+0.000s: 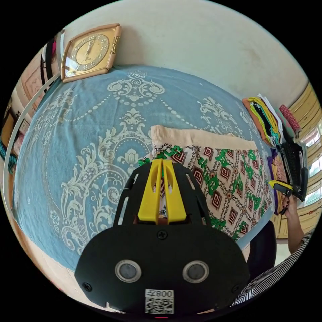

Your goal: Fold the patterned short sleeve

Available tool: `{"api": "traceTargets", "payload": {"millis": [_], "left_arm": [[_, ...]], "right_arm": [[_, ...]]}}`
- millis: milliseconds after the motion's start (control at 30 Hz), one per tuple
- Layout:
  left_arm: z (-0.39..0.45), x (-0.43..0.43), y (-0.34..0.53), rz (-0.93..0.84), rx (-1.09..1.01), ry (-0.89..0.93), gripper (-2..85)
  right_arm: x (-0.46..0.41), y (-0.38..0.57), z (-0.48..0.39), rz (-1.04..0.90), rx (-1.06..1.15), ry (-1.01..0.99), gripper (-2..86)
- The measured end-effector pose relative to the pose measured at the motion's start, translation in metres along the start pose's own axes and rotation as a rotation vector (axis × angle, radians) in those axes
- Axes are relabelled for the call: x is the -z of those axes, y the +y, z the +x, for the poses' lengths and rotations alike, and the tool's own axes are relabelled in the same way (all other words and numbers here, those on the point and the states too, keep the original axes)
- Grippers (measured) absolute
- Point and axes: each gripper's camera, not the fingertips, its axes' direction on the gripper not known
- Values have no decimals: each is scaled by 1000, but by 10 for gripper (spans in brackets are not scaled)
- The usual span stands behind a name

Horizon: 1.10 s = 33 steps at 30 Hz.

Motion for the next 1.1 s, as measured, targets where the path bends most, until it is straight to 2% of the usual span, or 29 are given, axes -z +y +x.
{"api": "traceTargets", "payload": {"millis": [67,233,367,467,567,733,833,900,967,1100], "left_arm": [[4,-1,-2,-26,-39,-65,1],[5,19,-2,-29,29,-105,1],[22,38,5,22,13,-39,2],[27,32,8,-56,50,-30,2],[32,53,16,-4,119,-1,2],[71,96,44,89,76,158,2],[97,88,70,-17,66,124,2],[107,72,85,-150,80,90,3],[111,87,89,-96,144,138,3],[157,120,90,-15,46,224,9]], "right_arm": [[-9,20,12,-57,-32,24,1],[-9,42,30,-62,-60,-5,1],[-1,61,37,-37,-60,7,1],[-15,75,53,-70,-75,-3,0],[-9,87,78,-55,-128,-107,1],[24,127,92,26,-112,-108,1],[13,158,111,-26,-141,-117,1],[-4,172,124,-83,-157,-117,2],[8,189,141,-25,-192,-195,4],[31,220,164,61,-214,-178,12]]}}
